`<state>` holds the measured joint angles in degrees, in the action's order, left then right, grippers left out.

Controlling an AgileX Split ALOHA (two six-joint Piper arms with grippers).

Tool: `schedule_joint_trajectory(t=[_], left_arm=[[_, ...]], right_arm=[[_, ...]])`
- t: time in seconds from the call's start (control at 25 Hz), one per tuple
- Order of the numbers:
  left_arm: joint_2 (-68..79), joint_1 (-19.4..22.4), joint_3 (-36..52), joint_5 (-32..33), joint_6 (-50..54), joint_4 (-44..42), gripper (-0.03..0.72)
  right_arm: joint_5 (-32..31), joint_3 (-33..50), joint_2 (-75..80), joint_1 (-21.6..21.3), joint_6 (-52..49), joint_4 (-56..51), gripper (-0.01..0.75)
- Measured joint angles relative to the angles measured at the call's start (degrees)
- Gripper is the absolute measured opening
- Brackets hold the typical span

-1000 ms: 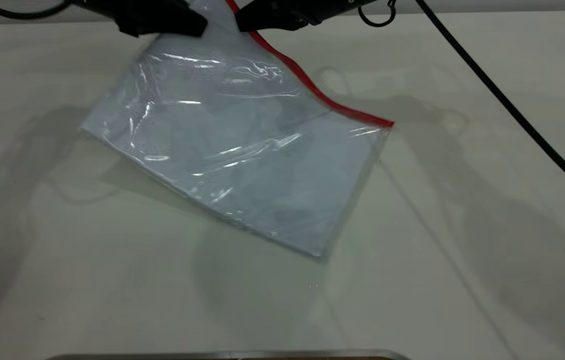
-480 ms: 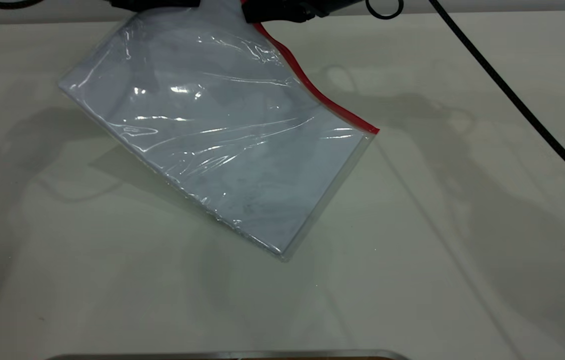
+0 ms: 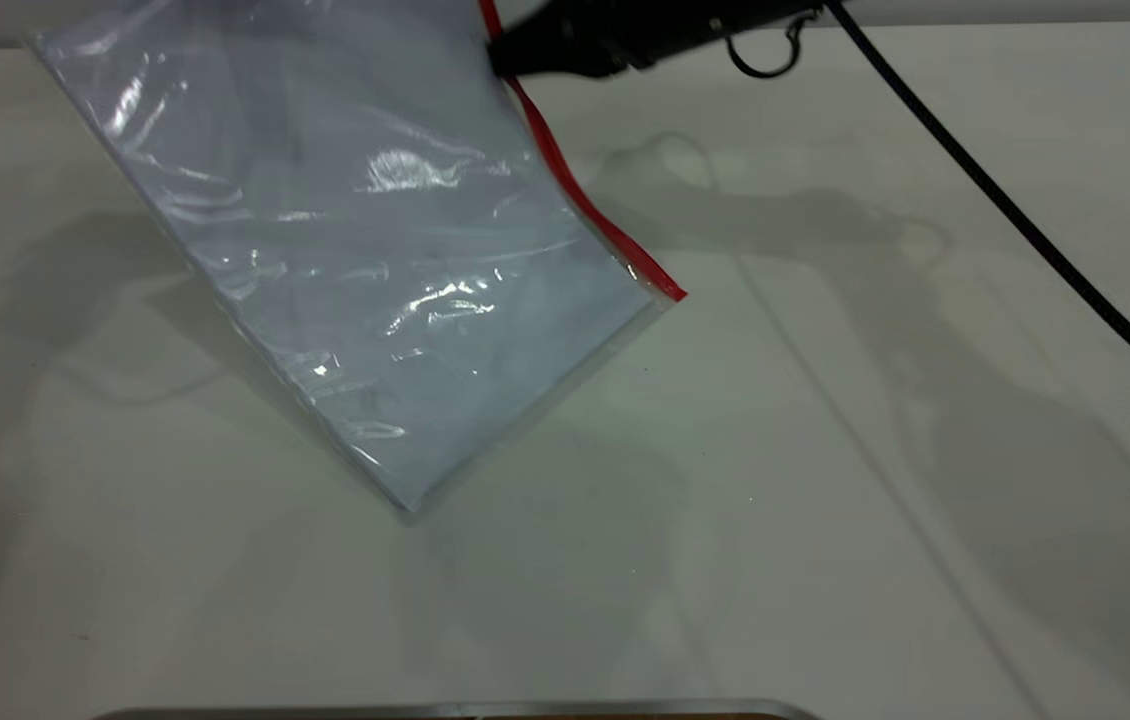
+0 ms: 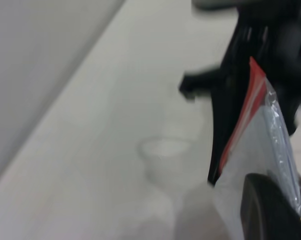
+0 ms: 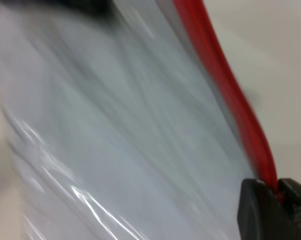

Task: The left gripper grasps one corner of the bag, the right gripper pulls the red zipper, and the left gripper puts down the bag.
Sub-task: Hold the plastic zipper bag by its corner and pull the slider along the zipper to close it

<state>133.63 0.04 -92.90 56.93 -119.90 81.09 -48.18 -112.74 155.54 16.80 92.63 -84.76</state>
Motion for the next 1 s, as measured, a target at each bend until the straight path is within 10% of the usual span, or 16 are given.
schedule_joint_trajectory(t=[1.0], left_arm=[[-4.55, 1.41, -0.05, 0.62, 4.87, 2.97, 0.051]], right_arm=[[-1.18, 0.93, 0.21, -1.37, -16.15, 31.43, 0.103]])
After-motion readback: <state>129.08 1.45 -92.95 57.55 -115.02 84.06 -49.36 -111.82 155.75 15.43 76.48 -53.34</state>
